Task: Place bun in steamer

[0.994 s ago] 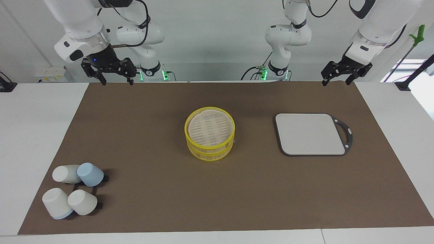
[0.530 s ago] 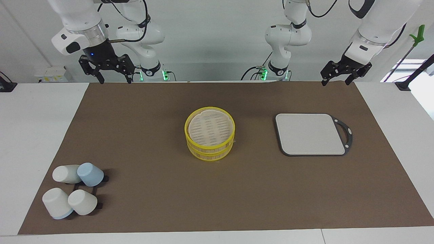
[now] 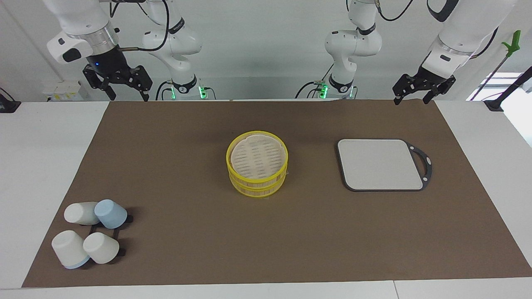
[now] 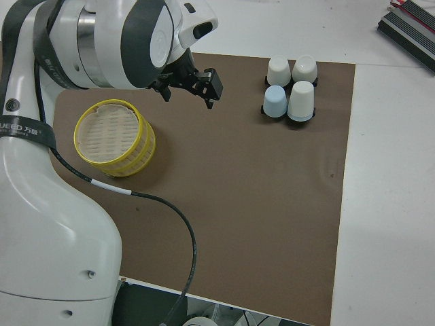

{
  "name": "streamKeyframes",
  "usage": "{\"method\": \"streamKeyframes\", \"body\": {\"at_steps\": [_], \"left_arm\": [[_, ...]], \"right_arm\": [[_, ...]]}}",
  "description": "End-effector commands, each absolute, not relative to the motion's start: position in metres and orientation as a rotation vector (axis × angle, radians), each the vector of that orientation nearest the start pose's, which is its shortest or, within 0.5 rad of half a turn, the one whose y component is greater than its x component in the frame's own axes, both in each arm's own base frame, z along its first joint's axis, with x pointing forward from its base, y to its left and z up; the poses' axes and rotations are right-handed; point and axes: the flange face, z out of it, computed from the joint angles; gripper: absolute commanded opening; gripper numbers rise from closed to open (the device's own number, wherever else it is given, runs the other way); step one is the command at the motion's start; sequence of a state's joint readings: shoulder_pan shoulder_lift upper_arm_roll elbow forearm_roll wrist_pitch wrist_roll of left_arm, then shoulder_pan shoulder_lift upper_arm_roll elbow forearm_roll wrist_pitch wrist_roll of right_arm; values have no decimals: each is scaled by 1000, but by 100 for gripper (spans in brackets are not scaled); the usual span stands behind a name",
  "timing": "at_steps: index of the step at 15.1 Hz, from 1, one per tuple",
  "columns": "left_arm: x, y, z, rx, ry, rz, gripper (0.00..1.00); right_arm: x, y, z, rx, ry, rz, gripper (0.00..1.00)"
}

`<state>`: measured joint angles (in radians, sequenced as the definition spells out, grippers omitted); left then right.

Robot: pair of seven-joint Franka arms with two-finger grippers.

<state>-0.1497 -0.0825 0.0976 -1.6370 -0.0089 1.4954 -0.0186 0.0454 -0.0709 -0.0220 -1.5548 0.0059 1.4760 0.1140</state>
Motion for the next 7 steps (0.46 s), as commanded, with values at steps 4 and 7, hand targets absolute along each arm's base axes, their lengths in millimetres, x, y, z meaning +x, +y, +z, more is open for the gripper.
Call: {"method": "streamKeyframes", "body": {"at_steps": [4, 7], "left_arm": [[517, -30, 636, -3163, 87, 77, 100], [517, -30, 636, -3163, 87, 77, 100]], "right_arm": [[515, 13, 659, -3149, 115, 18, 100], [514, 12, 659, -3165, 113, 24, 100]]}}
